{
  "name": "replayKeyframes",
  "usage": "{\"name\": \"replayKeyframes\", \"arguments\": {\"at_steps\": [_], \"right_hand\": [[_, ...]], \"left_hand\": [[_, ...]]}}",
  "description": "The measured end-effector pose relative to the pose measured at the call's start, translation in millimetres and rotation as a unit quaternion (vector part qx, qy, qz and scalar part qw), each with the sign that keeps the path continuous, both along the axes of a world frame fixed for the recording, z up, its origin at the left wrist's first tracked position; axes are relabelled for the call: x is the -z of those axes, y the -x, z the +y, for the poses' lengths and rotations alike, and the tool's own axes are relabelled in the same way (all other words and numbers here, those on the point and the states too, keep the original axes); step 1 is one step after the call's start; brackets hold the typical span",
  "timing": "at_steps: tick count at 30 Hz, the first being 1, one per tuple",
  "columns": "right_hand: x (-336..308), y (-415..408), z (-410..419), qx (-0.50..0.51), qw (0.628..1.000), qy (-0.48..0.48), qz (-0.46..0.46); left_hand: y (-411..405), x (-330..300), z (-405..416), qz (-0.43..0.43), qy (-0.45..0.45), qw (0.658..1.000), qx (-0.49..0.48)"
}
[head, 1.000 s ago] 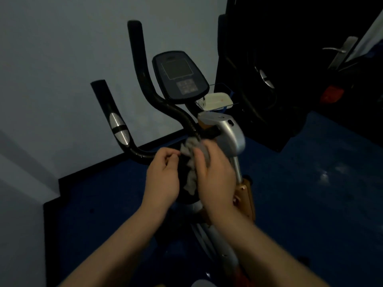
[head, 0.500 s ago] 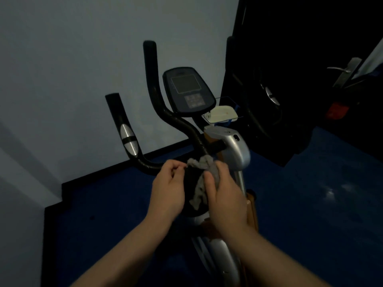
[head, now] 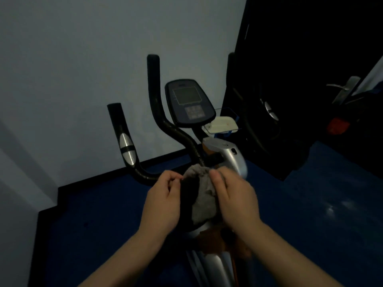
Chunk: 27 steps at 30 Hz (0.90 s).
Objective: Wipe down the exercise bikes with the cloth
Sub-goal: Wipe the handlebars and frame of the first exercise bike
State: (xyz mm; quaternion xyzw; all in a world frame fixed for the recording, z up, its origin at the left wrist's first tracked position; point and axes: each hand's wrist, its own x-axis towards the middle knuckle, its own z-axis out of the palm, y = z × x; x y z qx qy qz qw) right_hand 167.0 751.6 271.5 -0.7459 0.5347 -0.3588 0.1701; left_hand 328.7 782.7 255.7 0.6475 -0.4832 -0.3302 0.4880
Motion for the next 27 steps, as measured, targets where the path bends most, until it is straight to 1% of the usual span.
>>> {"name": "replayKeyframes", "arguments": {"at_steps": [3, 5, 7, 8, 9, 12, 17, 19, 23, 25, 27], "right_hand": [[-29.0, -2.4, -44.8, 0.008, 0.996, 0.082, -0.031], [-43.0, -16.3, -73.4, -0.025, 0.996, 0.083, -0.034], [-37.5, -32.9, -89.7, -0.066, 0.994, 0.081, 0.037], [-28.1, -38.7, -92.3, -0.075, 0.991, 0.082, 0.081], [-17.8, -42.4, -92.9, -0.076, 0.989, 0.09, 0.095], [-1.4, -42.0, -96.4, -0.073, 0.987, 0.122, 0.071], [-17.5, -55.4, -112.7, -0.123, 0.978, 0.132, 0.1], [-12.2, -51.4, -104.1, -0.125, 0.98, 0.128, 0.087], [18.8, -15.8, -66.5, -0.12, 0.982, 0.127, 0.076], [13.9, -10.3, -70.9, -0.147, 0.973, 0.133, 0.116], [-2.0, -21.6, -89.4, -0.156, 0.962, 0.153, 0.161]], "left_hand": [[1.6, 0.6, 0.6, -0.006, 0.012, 1.0, -0.007], [1.8, -0.7, 0.9, -0.007, 0.014, 1.0, -0.009], [1.0, -2.2, 1.0, -0.007, 0.011, 1.0, -0.008], [0.8, -1.9, 1.1, -0.007, 0.009, 1.0, -0.009], [0.6, -1.2, 0.9, -0.007, 0.008, 1.0, -0.009], [1.2, -0.8, -0.4, -0.006, 0.004, 1.0, -0.013], [2.8, -1.4, 0.7, 0.012, 0.017, 1.0, -0.015], [3.0, -2.3, 1.3, 0.016, 0.022, 1.0, -0.012], [2.6, -1.4, 1.6, 0.014, 0.018, 1.0, -0.006], [2.7, -2.6, 1.5, 0.016, 0.018, 1.0, -0.008], [3.7, -3.1, 1.0, 0.023, 0.017, 1.0, -0.013]]}}
